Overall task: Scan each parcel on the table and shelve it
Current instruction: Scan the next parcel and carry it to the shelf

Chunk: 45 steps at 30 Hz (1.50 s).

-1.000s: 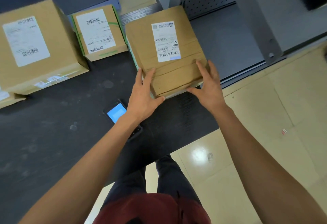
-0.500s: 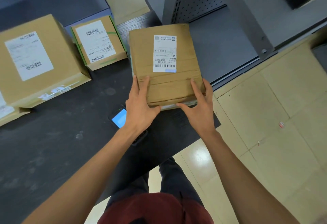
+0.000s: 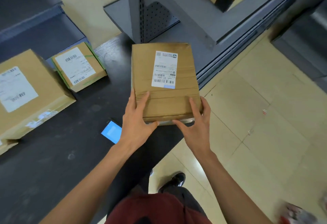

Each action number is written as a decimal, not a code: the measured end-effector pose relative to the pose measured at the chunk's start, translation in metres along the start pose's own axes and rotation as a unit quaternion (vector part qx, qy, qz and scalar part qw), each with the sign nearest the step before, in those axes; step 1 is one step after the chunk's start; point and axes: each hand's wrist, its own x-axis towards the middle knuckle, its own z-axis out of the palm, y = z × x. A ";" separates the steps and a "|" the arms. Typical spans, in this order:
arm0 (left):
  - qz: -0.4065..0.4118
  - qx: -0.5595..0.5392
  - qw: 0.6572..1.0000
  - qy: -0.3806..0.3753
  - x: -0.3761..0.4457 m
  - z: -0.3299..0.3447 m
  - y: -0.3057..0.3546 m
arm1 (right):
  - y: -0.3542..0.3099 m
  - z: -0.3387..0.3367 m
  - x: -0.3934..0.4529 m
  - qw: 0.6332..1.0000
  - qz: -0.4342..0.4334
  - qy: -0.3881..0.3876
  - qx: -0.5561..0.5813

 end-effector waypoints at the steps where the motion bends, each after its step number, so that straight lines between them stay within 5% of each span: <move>1: 0.013 -0.001 1.000 -0.009 -0.003 0.005 0.005 | 0.004 -0.008 -0.006 1.000 0.005 0.010 -0.001; 17: 0.162 0.019 0.974 -0.155 -0.101 0.131 0.153 | 0.104 -0.194 -0.144 0.983 0.053 0.177 0.012; 27: 0.269 -0.016 0.948 -0.172 -0.136 0.194 0.244 | 0.145 -0.299 -0.200 0.957 0.061 0.284 -0.003; 45: 0.327 -0.059 0.927 -0.176 -0.019 0.278 0.358 | 0.202 -0.397 -0.077 0.939 0.040 0.342 -0.015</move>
